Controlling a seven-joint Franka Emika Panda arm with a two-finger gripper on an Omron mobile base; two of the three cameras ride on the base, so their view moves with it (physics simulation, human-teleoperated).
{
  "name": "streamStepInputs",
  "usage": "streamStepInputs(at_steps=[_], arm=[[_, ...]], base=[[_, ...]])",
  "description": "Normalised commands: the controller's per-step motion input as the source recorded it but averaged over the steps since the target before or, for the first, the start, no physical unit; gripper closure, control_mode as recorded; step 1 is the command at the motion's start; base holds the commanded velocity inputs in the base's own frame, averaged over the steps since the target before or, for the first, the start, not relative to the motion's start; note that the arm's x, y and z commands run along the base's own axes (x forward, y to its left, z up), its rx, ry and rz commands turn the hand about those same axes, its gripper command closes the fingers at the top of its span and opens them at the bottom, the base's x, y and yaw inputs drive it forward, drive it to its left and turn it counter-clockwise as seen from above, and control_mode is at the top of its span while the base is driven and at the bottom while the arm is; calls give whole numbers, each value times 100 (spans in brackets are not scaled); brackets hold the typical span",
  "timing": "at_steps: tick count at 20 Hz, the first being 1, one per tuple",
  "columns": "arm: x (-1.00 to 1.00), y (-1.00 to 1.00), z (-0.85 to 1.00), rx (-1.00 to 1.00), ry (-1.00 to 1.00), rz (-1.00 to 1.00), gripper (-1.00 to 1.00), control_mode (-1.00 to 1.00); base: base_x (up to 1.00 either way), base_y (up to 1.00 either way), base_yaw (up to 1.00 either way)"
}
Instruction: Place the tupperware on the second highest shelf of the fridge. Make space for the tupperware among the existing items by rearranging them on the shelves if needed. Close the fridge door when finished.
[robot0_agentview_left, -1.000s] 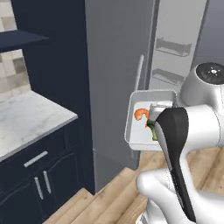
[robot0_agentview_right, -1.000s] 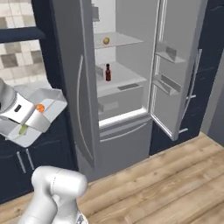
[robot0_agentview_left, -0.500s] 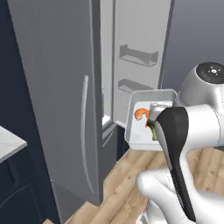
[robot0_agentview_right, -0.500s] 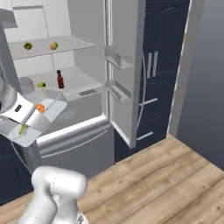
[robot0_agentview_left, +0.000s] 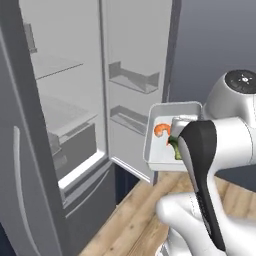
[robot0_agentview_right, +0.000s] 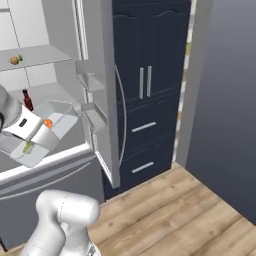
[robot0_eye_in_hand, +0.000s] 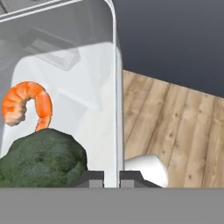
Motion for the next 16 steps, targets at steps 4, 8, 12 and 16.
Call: streamStepInputs(at_steps=[4, 8, 12, 16], arm=[[0, 0, 0, 0, 0, 0, 100, 100], [0, 0, 0, 0, 0, 0, 100, 100], [0, 0, 0, 0, 0, 0, 100, 100], [0, 0, 0, 0, 0, 0, 100, 100]], base=[[42, -1, 38], [43, 0, 52], [49, -5, 55], [57, -13, 52]])
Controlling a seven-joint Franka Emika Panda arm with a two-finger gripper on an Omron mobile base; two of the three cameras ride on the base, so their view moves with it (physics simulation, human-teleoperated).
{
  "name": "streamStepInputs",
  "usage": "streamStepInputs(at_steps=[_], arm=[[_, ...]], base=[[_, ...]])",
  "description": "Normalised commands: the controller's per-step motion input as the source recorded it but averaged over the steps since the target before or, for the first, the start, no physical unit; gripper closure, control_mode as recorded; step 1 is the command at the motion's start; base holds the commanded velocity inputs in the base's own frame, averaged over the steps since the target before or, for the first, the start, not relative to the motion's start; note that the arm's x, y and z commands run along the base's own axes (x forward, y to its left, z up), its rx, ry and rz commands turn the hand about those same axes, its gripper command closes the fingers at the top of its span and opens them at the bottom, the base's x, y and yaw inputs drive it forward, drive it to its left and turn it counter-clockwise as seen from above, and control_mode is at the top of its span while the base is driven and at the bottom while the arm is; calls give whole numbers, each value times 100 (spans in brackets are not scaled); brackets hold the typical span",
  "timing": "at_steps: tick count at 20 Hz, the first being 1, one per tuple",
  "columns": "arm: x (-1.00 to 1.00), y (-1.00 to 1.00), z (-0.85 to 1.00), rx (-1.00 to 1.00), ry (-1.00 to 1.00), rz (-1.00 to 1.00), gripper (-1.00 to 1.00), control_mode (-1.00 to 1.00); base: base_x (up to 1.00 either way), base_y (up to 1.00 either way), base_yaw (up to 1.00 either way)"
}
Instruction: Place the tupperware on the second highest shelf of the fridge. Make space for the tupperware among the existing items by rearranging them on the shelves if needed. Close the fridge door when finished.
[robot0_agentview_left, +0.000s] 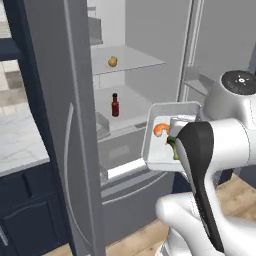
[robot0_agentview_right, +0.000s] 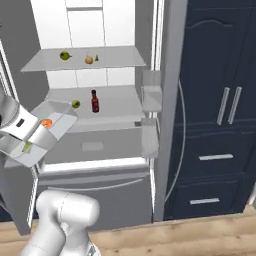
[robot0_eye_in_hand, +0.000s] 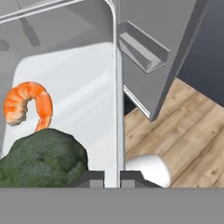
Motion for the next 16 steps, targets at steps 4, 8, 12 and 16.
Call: streamStepInputs(at_steps=[4, 8, 12, 16], arm=[[0, 0, 0, 0, 0, 0, 100, 100], [0, 0, 0, 0, 0, 0, 100, 100], [0, 0, 0, 0, 0, 0, 100, 100], [0, 0, 0, 0, 0, 0, 100, 100]], base=[[66, -32, 45], [65, -46, 40], [58, -28, 32], [62, -7, 23]])
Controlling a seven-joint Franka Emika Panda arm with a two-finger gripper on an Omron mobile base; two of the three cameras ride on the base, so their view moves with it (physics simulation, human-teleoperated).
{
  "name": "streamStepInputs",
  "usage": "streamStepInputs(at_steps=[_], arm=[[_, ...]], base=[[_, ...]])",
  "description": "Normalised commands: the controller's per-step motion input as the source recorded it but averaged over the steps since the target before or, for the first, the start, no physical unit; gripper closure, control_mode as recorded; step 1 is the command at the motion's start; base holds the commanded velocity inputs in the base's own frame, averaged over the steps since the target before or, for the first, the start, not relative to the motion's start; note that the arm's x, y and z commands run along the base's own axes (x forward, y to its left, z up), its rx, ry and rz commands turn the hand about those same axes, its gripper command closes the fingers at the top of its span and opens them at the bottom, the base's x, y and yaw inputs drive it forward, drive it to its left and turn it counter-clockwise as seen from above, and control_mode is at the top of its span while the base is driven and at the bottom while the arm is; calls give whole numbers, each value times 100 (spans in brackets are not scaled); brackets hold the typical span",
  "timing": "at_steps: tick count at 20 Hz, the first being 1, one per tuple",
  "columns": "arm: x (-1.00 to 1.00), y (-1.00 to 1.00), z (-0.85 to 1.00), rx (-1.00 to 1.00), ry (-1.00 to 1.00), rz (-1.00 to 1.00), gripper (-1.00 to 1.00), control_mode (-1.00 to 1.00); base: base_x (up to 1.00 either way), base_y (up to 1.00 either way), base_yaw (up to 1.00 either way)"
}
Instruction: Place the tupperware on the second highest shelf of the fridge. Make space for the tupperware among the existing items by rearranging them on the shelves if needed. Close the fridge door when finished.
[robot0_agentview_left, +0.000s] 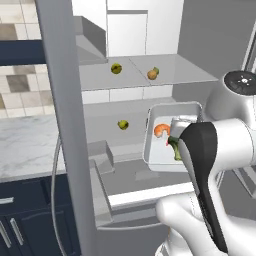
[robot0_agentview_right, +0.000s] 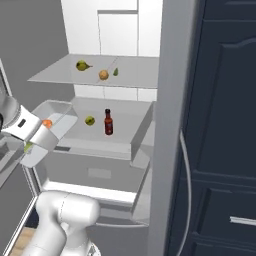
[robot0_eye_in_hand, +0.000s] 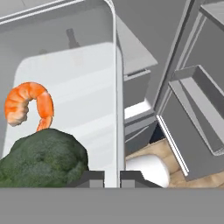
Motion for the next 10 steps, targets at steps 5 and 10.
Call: streamStepInputs(at_steps=[5, 10], arm=[[0, 0, 0, 0, 0, 0, 100, 100], [0, 0, -49, 0, 0, -5, 100, -100]], base=[[28, 0, 2], [0, 0, 0]])
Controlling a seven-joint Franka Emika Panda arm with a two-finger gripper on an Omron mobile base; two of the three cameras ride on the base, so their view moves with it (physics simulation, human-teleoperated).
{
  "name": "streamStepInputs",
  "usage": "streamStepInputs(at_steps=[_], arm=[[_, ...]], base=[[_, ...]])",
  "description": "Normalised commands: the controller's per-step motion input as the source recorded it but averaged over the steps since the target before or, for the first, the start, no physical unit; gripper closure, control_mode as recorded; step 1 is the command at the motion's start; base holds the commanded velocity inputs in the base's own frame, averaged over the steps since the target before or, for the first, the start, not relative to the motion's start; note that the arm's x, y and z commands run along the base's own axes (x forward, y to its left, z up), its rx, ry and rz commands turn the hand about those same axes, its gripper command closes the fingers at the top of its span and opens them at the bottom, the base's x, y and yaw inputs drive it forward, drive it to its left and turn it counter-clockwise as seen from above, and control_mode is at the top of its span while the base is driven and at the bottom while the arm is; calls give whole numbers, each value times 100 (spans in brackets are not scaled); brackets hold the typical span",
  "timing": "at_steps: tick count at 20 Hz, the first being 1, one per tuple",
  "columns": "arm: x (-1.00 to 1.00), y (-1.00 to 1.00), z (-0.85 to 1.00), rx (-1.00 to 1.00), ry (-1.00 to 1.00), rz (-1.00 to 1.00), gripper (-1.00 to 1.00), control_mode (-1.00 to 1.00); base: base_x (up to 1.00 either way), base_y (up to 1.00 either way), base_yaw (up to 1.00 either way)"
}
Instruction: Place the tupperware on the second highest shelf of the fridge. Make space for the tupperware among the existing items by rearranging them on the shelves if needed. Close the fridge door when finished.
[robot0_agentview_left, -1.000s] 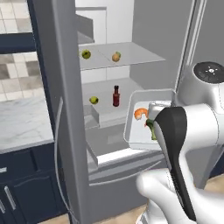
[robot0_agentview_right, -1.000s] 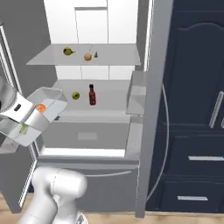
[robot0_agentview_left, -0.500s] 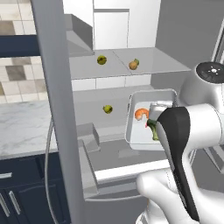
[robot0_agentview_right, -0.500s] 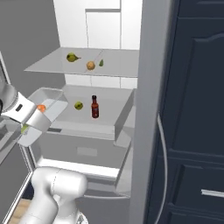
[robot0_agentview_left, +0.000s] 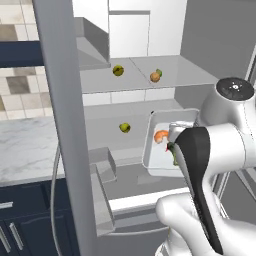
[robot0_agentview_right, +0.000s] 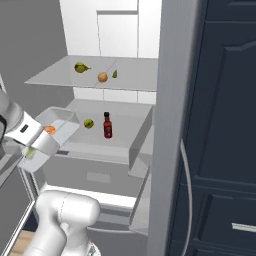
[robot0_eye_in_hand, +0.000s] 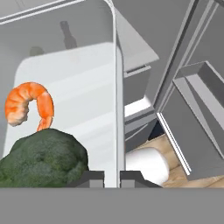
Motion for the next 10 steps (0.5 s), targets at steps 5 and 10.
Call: streamStepInputs(at_steps=[5, 10], arm=[[0, -22, -39, 0, 0, -16, 100, -100], [0, -44, -34, 0, 0, -29, 100, -100]], base=[[0, 0, 0], [0, 0, 0]])
